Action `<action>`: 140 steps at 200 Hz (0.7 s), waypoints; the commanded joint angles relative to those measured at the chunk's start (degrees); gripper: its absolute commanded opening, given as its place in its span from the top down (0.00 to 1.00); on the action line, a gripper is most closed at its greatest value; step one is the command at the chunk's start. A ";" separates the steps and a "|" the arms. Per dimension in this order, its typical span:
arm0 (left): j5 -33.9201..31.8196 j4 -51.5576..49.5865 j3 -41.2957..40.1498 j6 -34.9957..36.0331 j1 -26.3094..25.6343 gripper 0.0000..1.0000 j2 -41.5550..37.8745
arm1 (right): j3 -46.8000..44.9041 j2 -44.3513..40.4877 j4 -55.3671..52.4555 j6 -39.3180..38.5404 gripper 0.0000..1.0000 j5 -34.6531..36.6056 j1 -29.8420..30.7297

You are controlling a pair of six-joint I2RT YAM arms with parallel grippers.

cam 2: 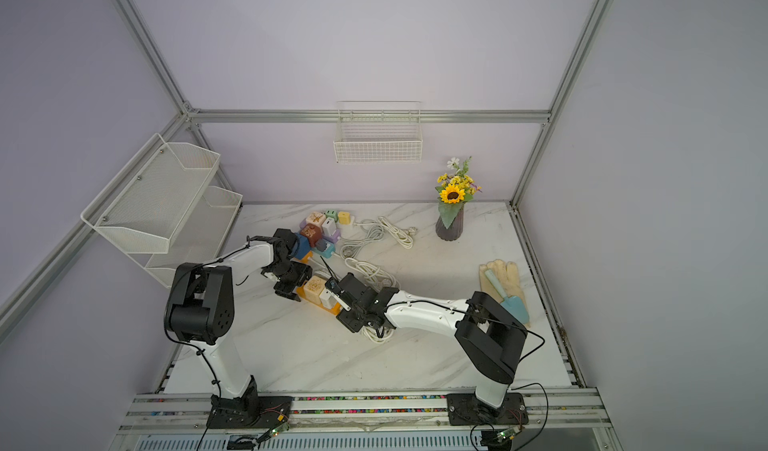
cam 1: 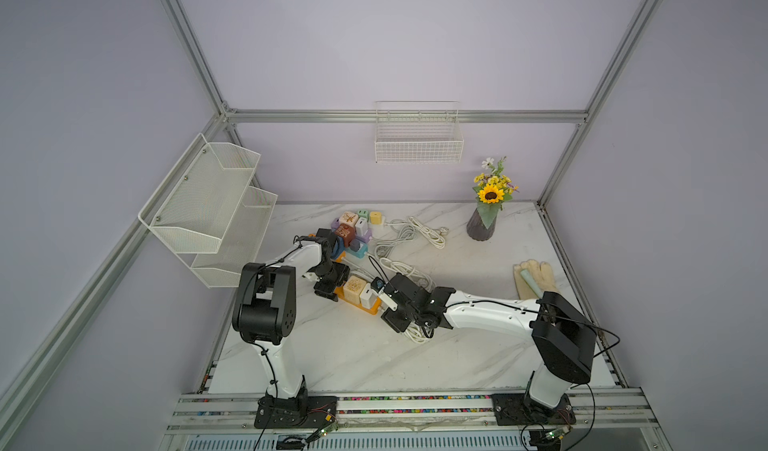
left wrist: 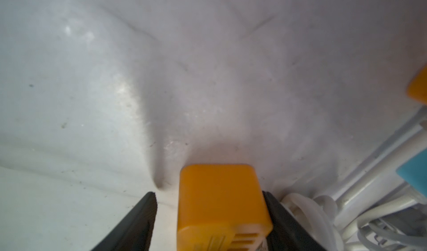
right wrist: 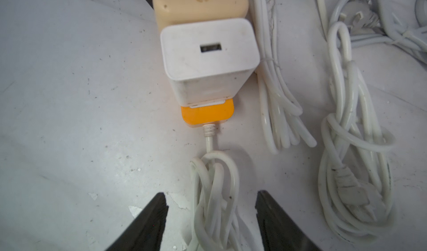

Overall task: Pull the plug off the socket
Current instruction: Move the socket to the center of the board.

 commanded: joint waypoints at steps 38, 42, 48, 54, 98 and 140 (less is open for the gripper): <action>0.46 0.52 -3.94 -1.70 0.25 0.55 -1.36 | -0.56 1.42 17.70 -8.52 0.31 -7.20 -0.64; 0.42 0.55 -4.31 -1.71 0.28 0.56 -1.63 | -0.53 1.76 18.20 -8.77 0.31 -7.63 -0.65; 0.18 0.49 -4.77 -1.91 0.30 0.58 -2.06 | -0.33 2.38 18.57 -9.33 0.30 -8.29 -0.74; 0.08 0.51 -5.37 -1.97 0.30 0.60 -2.44 | -0.22 3.07 18.88 -9.70 0.29 -8.63 -0.75; 0.06 0.44 -7.72 -1.14 0.29 0.71 -4.20 | 1.11 7.44 20.46 -11.54 0.26 -9.75 -2.42; 0.04 0.30 -7.94 -0.77 0.30 0.83 -4.33 | 4.16 10.31 18.86 -14.74 0.26 -12.50 -2.92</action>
